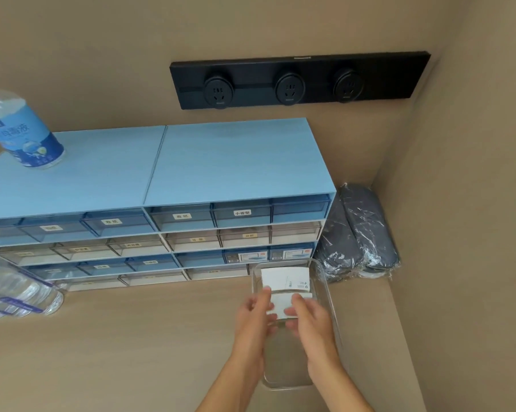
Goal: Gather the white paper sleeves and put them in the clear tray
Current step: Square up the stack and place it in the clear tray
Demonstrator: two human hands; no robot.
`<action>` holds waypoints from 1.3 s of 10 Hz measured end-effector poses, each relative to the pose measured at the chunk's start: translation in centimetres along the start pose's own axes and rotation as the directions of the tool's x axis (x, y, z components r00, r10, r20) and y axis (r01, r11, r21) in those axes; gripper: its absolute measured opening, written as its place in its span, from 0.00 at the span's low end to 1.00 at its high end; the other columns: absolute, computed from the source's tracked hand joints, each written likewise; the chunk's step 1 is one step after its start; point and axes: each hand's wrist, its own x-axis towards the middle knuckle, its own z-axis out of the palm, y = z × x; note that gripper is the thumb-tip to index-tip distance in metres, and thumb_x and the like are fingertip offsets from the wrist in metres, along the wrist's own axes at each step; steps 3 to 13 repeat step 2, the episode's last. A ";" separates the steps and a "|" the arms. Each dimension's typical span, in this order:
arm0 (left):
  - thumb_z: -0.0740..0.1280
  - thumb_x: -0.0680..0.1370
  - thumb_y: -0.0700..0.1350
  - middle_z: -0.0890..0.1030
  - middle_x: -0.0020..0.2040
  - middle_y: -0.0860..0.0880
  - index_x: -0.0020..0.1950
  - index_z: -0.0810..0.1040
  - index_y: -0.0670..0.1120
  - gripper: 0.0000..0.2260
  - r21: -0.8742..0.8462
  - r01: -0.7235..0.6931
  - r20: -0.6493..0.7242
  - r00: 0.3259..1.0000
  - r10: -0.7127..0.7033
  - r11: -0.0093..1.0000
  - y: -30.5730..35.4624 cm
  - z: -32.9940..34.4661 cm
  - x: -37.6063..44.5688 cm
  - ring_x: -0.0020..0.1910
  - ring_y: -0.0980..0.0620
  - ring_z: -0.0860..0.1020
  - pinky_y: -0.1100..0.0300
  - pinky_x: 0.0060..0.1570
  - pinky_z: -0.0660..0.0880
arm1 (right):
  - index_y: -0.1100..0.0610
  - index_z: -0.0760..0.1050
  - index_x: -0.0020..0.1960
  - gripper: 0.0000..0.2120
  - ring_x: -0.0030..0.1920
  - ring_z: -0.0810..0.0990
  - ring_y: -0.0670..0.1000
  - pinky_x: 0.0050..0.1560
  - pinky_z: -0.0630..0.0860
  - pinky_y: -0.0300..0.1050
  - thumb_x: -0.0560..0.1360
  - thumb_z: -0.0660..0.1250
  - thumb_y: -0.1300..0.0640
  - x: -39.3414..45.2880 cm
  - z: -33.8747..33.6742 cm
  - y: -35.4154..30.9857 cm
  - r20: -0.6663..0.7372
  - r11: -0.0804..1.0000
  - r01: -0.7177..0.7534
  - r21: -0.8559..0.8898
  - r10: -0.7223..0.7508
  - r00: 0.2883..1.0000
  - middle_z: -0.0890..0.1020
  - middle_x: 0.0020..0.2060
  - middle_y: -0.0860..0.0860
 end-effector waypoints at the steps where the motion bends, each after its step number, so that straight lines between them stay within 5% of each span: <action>1: 0.67 0.75 0.60 0.81 0.56 0.53 0.63 0.76 0.54 0.20 0.197 -0.382 0.032 0.923 0.384 0.903 5.0 -2.5 -1.7 0.51 0.56 0.81 0.60 0.48 0.76 | 0.48 0.75 0.62 0.14 0.59 0.79 0.44 0.57 0.72 0.40 0.78 0.64 0.46 -1.9 1.0 -4.0 0.072 0.940 0.307 -0.145 -0.300 0.951 0.81 0.58 0.45; 2: 0.65 0.73 0.64 0.73 0.67 0.60 0.70 0.67 0.65 0.25 0.444 -0.667 0.109 0.703 0.703 0.598 9.8 -5.5 -3.0 0.63 0.65 0.73 0.63 0.60 0.71 | 0.42 0.63 0.74 0.29 0.71 0.67 0.39 0.71 0.63 0.42 0.75 0.60 0.37 -4.1 1.7 -8.2 0.102 0.776 0.558 -0.294 -0.555 0.826 0.70 0.71 0.37; 13: 0.65 0.73 0.64 0.73 0.67 0.60 0.70 0.67 0.65 0.25 0.444 -0.667 0.109 0.703 0.703 0.598 9.8 -5.5 -3.0 0.63 0.65 0.73 0.63 0.60 0.71 | 0.42 0.63 0.74 0.29 0.71 0.67 0.39 0.71 0.63 0.42 0.75 0.60 0.37 -4.1 1.7 -8.2 0.102 0.776 0.558 -0.294 -0.555 0.826 0.70 0.71 0.37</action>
